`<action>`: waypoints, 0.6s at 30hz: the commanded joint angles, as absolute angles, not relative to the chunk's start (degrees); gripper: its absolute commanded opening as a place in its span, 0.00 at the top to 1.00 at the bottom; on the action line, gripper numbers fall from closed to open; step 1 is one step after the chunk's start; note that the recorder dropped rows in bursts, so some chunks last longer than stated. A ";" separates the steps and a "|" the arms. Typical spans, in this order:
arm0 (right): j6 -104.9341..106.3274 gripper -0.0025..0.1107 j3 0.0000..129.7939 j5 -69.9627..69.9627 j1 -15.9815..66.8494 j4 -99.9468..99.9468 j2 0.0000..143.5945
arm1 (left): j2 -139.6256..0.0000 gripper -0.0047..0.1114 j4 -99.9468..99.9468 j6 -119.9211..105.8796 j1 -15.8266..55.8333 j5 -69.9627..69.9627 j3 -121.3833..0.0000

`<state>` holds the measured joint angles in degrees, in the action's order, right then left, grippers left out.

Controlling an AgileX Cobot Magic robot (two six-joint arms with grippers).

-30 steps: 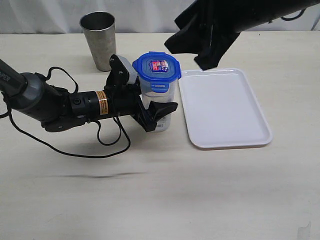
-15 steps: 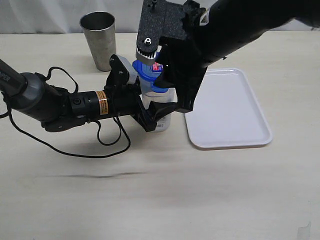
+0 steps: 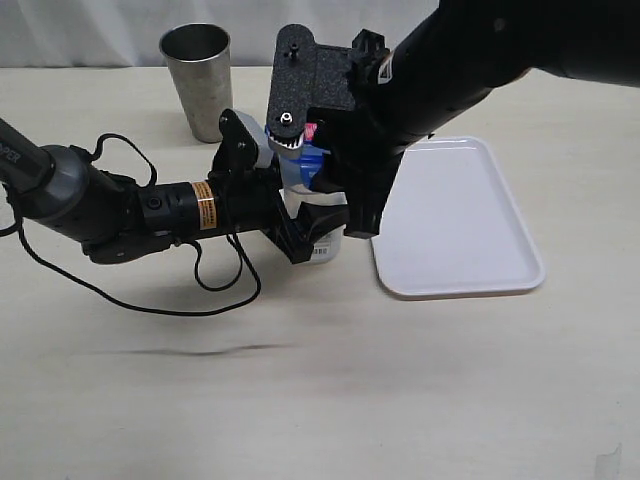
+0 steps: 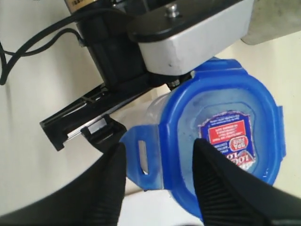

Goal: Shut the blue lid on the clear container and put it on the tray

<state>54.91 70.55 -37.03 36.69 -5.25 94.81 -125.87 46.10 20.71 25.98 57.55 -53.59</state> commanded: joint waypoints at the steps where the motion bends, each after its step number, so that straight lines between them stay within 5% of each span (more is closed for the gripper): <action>1: 54.84 0.60 70.45 -35.87 36.77 -4.49 96.12 | -126.51 0.96 46.01 21.28 25.93 55.53 -53.50; 18: 55.51 0.60 70.35 -38.95 36.77 0.93 100.20 | -126.51 0.96 46.01 21.28 25.93 55.53 -53.50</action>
<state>55.02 71.28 -35.76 36.95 -0.60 97.26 -125.87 45.87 20.91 25.98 57.44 -53.59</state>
